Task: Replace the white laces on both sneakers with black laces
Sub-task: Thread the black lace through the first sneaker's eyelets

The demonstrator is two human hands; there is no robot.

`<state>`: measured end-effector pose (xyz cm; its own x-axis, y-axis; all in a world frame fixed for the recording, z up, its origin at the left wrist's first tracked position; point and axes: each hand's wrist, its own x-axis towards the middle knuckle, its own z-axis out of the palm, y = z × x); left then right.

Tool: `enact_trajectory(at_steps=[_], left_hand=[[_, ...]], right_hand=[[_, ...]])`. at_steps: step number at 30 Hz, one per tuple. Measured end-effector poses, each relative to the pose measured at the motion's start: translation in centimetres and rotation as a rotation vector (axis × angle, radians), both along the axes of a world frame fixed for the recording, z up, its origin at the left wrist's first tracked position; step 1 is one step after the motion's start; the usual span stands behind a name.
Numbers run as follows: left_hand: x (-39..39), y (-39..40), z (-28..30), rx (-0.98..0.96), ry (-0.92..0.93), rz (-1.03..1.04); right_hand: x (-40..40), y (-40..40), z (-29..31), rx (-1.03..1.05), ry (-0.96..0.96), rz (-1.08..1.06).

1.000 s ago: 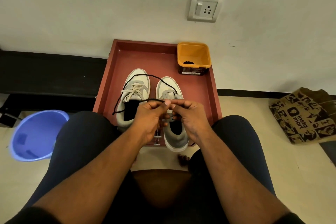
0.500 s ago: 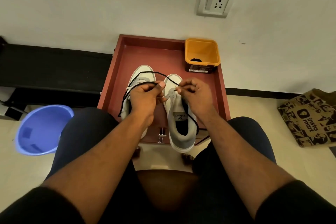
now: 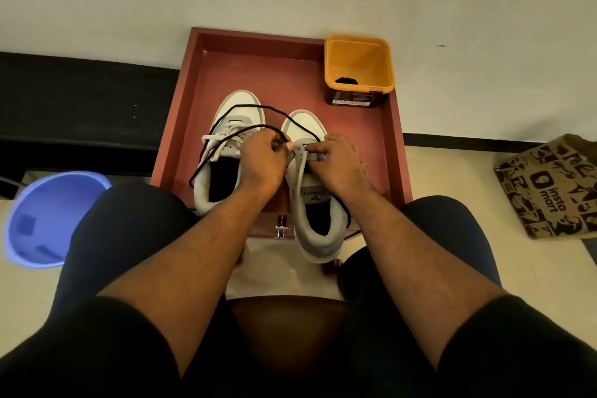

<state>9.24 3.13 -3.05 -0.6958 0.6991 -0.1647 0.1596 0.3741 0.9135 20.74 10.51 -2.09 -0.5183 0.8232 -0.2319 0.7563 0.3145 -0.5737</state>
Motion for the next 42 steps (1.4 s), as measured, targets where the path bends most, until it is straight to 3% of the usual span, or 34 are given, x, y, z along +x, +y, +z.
enact_trajectory(at_steps=[3,17,24,33,38,42], left_hand=[[-0.6,0.4,-0.7,-0.037,0.095,0.0],[0.9,1.3,-2.0,0.002,-0.188,0.133],[1.4,1.6,-1.8,0.077,-0.23,0.223],[0.9,1.3,-1.8,-0.059,0.05,0.105],[0.8,1.4,-2.0,-0.065,0.028,0.11],[0.8,1.7,-2.3,-0.059,-0.101,0.143]], right_hand=[[-0.3,0.2,-1.0,-0.042,0.001,-0.007],[-0.1,0.3,-1.2,-0.067,0.043,-0.043],[-0.2,0.1,-1.0,-0.087,0.058,-0.078],[-0.4,0.2,-1.6,-0.09,0.087,-0.105],[-0.4,0.2,-1.5,-0.092,0.097,-0.102],[-0.5,0.0,-1.6,-0.076,0.099,-0.103]])
